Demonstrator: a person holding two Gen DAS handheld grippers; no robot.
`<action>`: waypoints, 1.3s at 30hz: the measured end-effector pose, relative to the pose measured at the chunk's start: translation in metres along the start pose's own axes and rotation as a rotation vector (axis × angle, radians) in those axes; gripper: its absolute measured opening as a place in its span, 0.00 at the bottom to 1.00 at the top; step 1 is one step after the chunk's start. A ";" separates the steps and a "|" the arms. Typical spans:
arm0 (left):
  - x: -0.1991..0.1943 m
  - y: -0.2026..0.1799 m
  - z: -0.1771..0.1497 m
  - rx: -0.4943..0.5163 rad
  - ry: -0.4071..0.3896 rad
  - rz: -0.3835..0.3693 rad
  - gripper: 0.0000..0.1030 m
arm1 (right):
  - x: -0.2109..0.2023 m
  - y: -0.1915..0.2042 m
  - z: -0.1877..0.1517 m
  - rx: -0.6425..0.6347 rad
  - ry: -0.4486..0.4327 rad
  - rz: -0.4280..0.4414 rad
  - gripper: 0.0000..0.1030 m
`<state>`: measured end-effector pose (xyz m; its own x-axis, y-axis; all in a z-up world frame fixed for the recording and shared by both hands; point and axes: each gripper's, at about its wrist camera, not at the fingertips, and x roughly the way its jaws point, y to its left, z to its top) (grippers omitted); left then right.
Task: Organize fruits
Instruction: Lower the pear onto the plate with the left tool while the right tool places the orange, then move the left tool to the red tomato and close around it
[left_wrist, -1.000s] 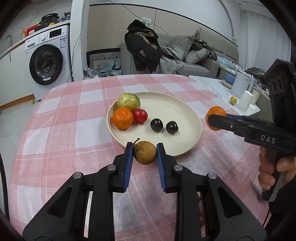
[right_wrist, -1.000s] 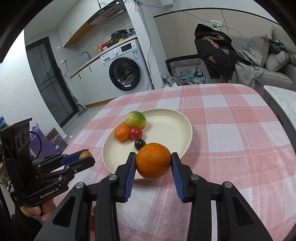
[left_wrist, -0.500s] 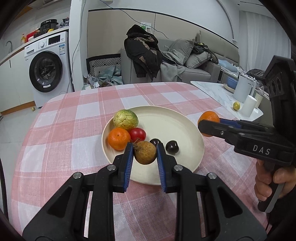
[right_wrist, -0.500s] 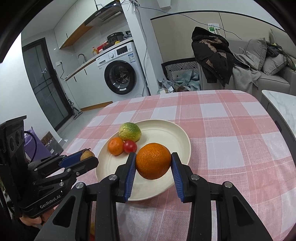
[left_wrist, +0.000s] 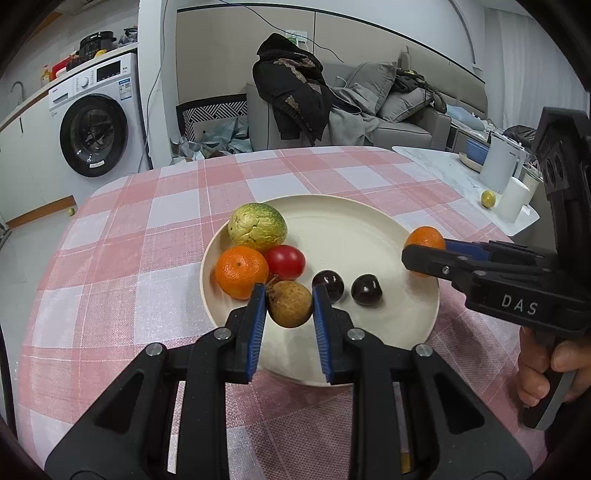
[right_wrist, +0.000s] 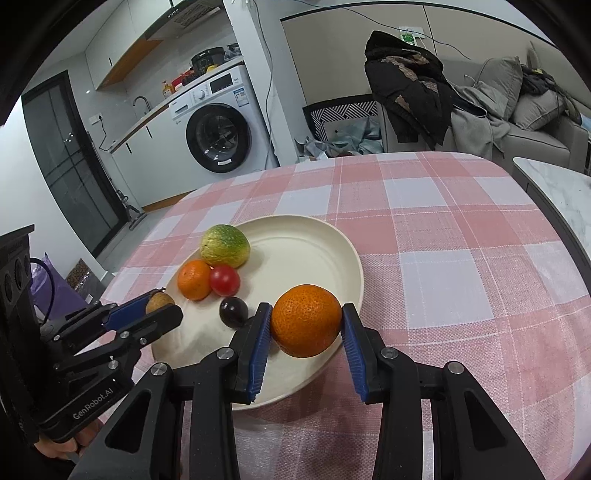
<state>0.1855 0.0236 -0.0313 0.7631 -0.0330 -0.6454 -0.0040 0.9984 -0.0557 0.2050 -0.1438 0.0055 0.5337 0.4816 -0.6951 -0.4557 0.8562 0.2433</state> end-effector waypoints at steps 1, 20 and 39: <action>0.001 0.001 0.000 -0.004 0.001 0.000 0.21 | 0.000 0.000 0.000 -0.002 -0.002 -0.001 0.37; 0.004 0.011 -0.004 -0.025 0.032 0.018 0.31 | -0.014 0.003 -0.002 -0.024 -0.056 -0.012 0.58; -0.079 0.013 -0.031 -0.011 -0.060 0.042 0.99 | -0.048 0.018 -0.030 -0.146 -0.029 0.002 1.00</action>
<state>0.1052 0.0380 -0.0047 0.7995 0.0116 -0.6005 -0.0431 0.9983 -0.0382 0.1503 -0.1571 0.0229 0.5522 0.4898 -0.6746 -0.5544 0.8201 0.1417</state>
